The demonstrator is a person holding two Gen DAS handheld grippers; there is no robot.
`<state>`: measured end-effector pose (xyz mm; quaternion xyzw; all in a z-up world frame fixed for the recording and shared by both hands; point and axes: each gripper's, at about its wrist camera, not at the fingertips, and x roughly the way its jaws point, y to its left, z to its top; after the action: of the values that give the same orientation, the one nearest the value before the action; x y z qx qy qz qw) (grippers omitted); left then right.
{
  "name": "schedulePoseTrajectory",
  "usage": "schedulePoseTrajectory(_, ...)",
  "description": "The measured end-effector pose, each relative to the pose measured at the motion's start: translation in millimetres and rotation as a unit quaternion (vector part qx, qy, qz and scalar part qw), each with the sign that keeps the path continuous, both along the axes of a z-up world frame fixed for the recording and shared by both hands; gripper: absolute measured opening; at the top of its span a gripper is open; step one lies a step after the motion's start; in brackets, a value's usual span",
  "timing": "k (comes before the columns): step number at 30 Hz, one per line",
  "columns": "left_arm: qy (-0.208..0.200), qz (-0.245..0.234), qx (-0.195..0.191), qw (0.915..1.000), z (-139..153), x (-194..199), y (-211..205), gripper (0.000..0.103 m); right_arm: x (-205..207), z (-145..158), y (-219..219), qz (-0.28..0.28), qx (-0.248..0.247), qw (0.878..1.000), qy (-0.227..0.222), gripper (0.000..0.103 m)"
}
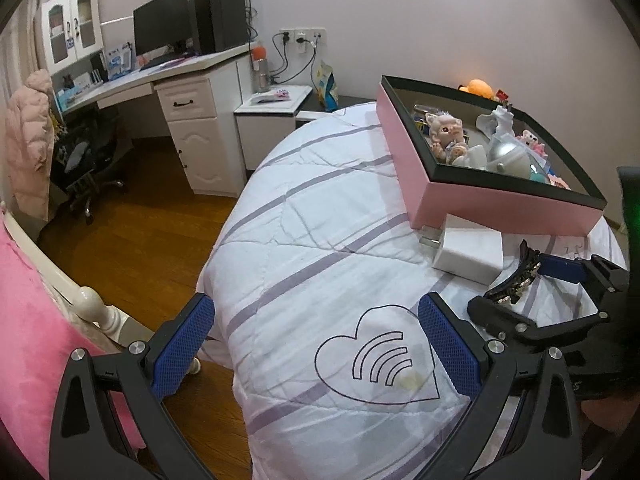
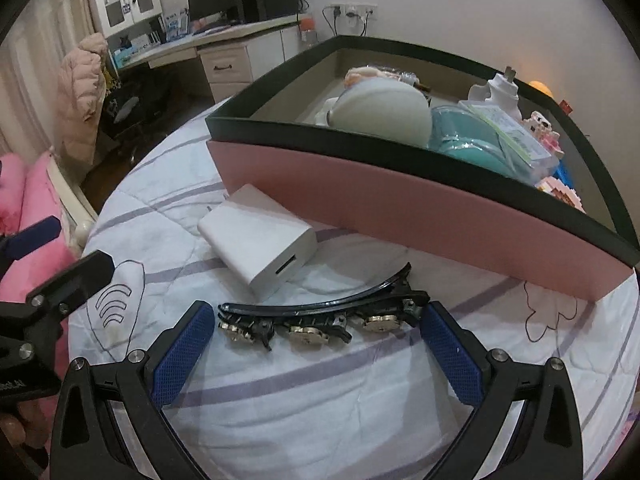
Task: Organize rigid objects
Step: 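Grasp the white box with the left tool while the right tool grasps the black hair clip, then lift white box and hair clip over the tray and release both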
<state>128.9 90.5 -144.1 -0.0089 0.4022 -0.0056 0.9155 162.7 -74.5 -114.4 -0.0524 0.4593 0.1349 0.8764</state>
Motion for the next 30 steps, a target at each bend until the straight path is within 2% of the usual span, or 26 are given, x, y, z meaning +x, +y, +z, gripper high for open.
schedulePoseTrajectory(2,0.002,-0.004,-0.006,1.0,-0.4,1.5,-2.5,0.103,-1.5,2.1,-4.9,-0.003,0.006,1.0,-0.007,0.096)
schedulePoseTrajectory(8,-0.001,-0.027,-0.017,0.9995,2.1,4.4,-19.1,0.103,-8.0,4.6,-23.1,-0.004,0.018,1.0,-0.013,0.096)
schedulePoseTrajectory(15,0.003,-0.069,-0.018,0.9975,2.0,12.0,-51.5,0.103,-17.4,9.2,-62.4,-0.047,0.012,0.999,-0.019,0.096)
schedulePoseTrajectory(22,0.029,-0.078,-0.007,0.9965,-13.1,43.3,-83.0,0.103,-17.6,12.9,-92.9,-0.071,0.02,0.997,-0.02,0.096)
schedulePoseTrajectory(25,0.041,-0.077,-0.02,0.996,-18.6,53.7,-87.2,0.101,-18.0,13.2,-98.4,-0.073,0.024,0.997,-0.02,0.096)
schedulePoseTrajectory(26,0.043,-0.077,-0.023,0.9958,-19.4,56.3,-88.2,0.099,-18.0,12.9,-99.8,-0.073,0.027,0.997,-0.02,0.096)
schedulePoseTrajectory(28,0.041,-0.078,-0.023,0.9959,-19.3,56.9,-89.9,0.075,-15.4,12.9,-96.8,-0.073,0.031,0.997,-0.02,0.096)
schedulePoseTrajectory(29,0.037,-0.082,-0.028,0.9956,-17.9,55.8,-90.0,0.068,-16.4,13.6,-97.9,-0.073,0.033,0.997,-0.02,0.096)
schedulePoseTrajectory(30,0.038,-0.084,-0.032,0.9953,-17.5,55.1,-89.3,0.069,-16.9,14.3,-99.7,-0.072,0.034,0.997,-0.02,0.096)
